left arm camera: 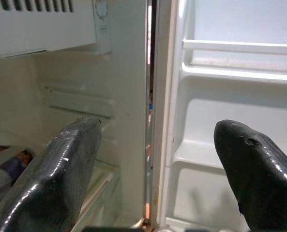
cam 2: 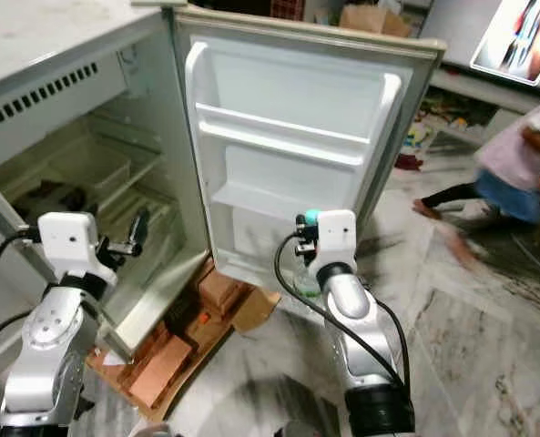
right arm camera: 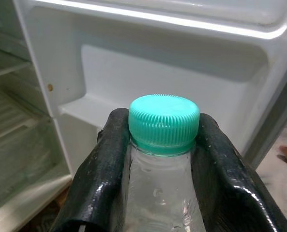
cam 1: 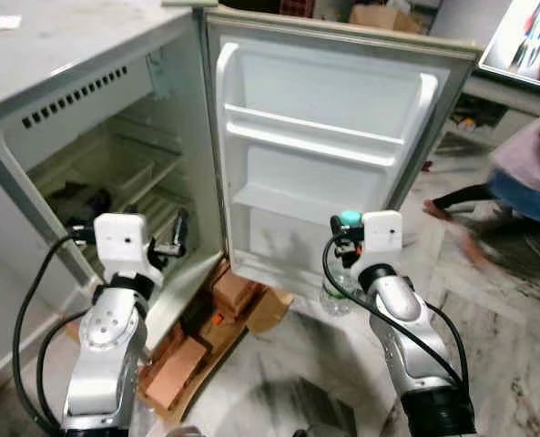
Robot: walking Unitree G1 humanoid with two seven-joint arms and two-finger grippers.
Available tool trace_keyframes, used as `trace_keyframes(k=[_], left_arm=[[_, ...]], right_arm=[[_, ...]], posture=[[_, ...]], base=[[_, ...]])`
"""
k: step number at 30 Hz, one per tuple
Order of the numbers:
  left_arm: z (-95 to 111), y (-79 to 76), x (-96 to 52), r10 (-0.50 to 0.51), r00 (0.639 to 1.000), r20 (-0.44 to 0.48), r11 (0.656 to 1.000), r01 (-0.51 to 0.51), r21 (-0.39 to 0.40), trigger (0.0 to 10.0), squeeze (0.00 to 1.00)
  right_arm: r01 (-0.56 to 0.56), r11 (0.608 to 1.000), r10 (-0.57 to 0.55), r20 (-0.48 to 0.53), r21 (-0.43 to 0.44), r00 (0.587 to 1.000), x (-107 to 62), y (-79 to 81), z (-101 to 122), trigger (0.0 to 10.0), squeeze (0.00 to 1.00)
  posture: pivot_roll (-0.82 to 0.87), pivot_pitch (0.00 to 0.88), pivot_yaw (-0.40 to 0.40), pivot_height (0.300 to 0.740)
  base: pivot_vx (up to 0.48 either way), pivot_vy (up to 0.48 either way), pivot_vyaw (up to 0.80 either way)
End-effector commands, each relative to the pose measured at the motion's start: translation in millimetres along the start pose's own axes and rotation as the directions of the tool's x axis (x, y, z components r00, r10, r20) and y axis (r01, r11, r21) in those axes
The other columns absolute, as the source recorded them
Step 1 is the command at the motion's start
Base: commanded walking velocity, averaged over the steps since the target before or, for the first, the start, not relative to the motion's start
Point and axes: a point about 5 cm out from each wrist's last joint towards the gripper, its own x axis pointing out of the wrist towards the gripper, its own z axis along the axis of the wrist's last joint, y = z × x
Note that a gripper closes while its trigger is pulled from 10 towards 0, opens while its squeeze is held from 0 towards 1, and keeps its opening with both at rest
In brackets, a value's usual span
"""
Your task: Restocking fridge
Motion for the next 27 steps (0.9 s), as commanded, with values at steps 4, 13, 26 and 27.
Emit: trace_keyframes(k=[4,13,26,27], left_arm=[[0.5,-2.3,-1.3,-0.016,1.0,0.004,1.0,0.016,0.003,10.0,0.0],[1.5,-3.9,-0.6,-0.029,1.0,0.004,1.0,0.029,0.003,10.0,0.0],[-0.6,-6.7,-1.2,-0.04,0.999,-0.012,0.999,0.04,0.001,10.0,0.0],[-0.4,-7.4,-1.4,-0.042,0.999,-0.012,0.999,0.042,0.001,10.0,0.0]], right_arm=[[-0.002,1.0,0.003,0.049,-0.009,0.999,2.0,0.4,14.4,10.0,0.0],[-0.013,1.0,0.013,0.047,-0.009,0.999,1.1,4.8,14.4,10.0,0.0],[-0.025,1.0,0.025,0.01,-0.019,1.0,-1.4,8.8,7.7,10.0,0.0],[-0.026,0.999,0.026,0.004,-0.023,1.0,-1.7,9.1,6.7,10.0,0.0]], posture=[[0.05,0.044,-0.056,0.74],[0.06,0.049,-0.055,0.74],[0.06,0.051,-0.05,0.74],[0.06,0.053,-0.049,0.74]], base=[[0.326,0.0,-0.13],[0.358,0.0,-0.3],[0.073,0.0,0.0],[0.0,0.0,0.0]])
